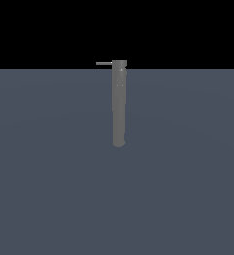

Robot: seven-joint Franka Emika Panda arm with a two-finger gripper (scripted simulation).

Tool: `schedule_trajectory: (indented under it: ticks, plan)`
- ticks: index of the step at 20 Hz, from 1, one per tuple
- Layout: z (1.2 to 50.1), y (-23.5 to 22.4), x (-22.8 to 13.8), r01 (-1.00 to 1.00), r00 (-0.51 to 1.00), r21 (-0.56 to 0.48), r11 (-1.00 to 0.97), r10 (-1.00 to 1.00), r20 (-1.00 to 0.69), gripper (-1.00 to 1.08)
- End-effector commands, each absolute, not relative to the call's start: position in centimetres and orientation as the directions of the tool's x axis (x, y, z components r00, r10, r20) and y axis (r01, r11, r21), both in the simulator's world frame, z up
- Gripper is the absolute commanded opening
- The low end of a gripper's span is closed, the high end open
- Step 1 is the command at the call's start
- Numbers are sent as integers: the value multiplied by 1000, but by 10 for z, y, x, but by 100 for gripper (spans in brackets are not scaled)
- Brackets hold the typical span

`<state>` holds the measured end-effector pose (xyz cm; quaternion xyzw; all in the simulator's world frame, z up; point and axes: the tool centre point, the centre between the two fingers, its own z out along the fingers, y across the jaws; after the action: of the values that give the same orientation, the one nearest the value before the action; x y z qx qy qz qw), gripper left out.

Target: Turn on the faucet by rotating a designated handle.

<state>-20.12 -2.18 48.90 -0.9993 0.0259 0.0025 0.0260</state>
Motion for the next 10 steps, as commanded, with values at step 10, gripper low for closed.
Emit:
schedule_trajectory:
  ticks: [10]
  plan:
    - [458,-10,-107,-44,999,-23,-999,-44,-5,-100]
